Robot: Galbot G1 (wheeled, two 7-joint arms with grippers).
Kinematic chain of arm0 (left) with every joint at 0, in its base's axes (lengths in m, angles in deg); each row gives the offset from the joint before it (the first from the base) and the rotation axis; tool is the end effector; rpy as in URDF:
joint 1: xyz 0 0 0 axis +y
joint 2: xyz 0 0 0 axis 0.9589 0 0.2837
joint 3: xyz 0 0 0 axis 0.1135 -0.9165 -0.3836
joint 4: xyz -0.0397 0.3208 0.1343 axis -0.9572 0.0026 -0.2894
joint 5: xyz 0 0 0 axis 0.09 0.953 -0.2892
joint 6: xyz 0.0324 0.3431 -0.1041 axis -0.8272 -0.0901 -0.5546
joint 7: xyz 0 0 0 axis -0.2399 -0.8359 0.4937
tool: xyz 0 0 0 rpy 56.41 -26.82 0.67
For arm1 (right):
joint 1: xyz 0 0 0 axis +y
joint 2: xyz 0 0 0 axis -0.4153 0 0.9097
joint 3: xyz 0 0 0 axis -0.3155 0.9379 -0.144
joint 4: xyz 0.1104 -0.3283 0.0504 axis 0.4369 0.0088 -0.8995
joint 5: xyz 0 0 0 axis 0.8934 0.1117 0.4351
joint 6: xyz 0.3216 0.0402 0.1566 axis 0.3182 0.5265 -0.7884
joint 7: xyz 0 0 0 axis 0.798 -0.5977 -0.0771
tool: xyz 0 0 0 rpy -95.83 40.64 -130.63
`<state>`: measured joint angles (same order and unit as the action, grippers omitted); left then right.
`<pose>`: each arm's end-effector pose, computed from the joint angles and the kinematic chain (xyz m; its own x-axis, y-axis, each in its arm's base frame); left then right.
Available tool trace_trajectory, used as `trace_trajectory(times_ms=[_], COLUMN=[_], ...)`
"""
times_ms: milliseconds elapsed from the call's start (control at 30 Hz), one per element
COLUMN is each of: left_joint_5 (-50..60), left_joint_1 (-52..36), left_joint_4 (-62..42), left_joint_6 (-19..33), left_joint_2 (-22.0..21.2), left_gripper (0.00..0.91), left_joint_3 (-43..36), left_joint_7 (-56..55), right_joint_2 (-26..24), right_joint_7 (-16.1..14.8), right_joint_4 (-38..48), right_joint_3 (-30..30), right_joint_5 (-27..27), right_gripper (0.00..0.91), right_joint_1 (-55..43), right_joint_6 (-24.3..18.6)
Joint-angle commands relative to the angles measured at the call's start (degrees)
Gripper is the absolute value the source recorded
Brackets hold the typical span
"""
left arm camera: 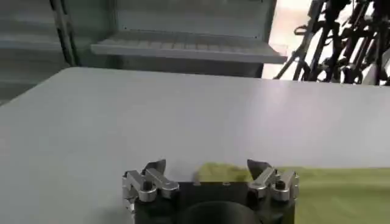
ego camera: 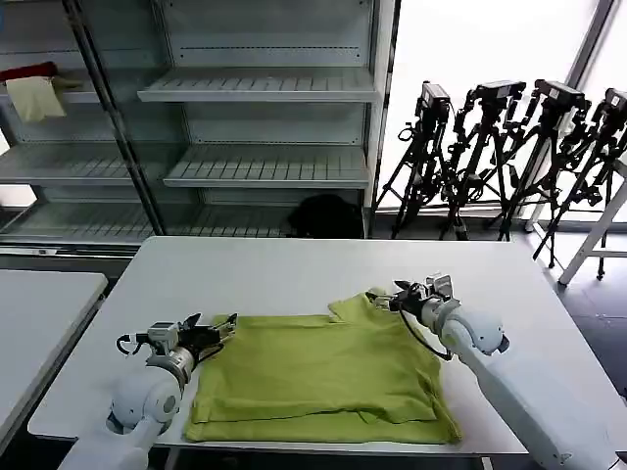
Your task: Fold and organize the clothes.
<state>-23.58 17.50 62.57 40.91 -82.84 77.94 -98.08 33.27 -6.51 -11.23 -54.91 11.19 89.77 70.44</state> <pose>0.3376 0.0742 -0.2694 -0.8641 0.0823 0.4965 0.0605 0.9964 -0.0599 0.4449 -0.0576 -0.2498 -0.7473 -0.4074 0.5250 -0.4636 0.8856 0.0273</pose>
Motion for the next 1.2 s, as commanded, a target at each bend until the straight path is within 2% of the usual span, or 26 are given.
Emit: trace_trajectory(times_ms=[33,67,133,167,200,233,333,467,533,567,667,700,867,1200], left_joint_5=[0.2,0.2,0.2,0.3,0.4,0.4,0.4,0.4,0.5,0.5,0.9,1.0,2.0,0.5], left_joint_1=[-1.2,-1.0,-0.9,-0.8,-0.7,-0.7,-0.3,1.0,1.8,2.0,2.9,3.3,2.6,1.6], left_joint_4=[-2.6,-2.7,-2.9,-2.9,-2.9,-2.9,-2.5,-1.0,0.2,0.4,1.4,1.8,1.5,3.9], left_joint_6=[-0.2,-0.2,-0.2,-0.2,-0.1,-0.2,-0.2,-0.2,-0.1,-0.1,-0.1,-0.1,0.0,2.2], left_joint_2=[0.0,-0.1,-0.4,-0.5,-0.6,-0.7,-0.9,-1.0,-0.9,-0.9,-1.0,-1.1,-1.6,0.0], left_gripper=[0.453,0.333,0.242,0.151,0.151,0.030,0.020,0.020,0.020,0.020,0.020,0.020,0.000,0.000], left_joint_3=[-0.6,-0.5,-0.5,-0.5,-0.5,-0.6,-0.6,-0.5,-0.1,-0.1,-0.3,-0.3,-0.8,0.1], left_joint_7=[0.5,0.7,0.7,0.7,0.8,0.8,1.0,1.1,1.4,1.4,1.4,1.4,1.5,2.1], right_joint_2=[0.4,0.5,0.5,0.6,0.7,0.7,1.1,1.4,1.2,0.9,0.4,0.4,0.4,-1.7], right_joint_7=[-0.7,-1.0,-1.3,-1.6,-1.8,-2.0,-1.9,-1.9,-1.9,-2.0,-2.0,-2.0,-1.9,-0.9], right_joint_4=[1.2,1.5,1.8,1.9,1.9,1.7,1.5,1.2,0.5,0.1,-0.7,-0.9,-2.1,-7.1], right_joint_3=[0.9,0.9,0.9,1.0,1.0,1.0,1.1,0.7,0.4,0.4,0.4,0.1,-0.4,-2.6], right_joint_5=[-0.5,-0.6,-0.8,-1.1,-1.2,-1.4,-1.5,-1.5,-1.7,-1.7,-1.9,-2.0,-2.2,-2.0], right_gripper=[0.836,0.816,0.766,0.705,0.645,0.504,0.363,0.353,0.272,0.202,0.121,0.000,0.000,0.000], right_joint_1=[-0.8,-0.8,-0.7,-0.6,-0.5,-0.3,-0.1,0.1,0.9,1.3,2.2,2.6,3.2,5.5], right_joint_6=[0.5,0.5,0.4,0.4,0.4,0.4,0.3,0.3,0.3,0.3,0.2,0.2,-0.3,-4.8])
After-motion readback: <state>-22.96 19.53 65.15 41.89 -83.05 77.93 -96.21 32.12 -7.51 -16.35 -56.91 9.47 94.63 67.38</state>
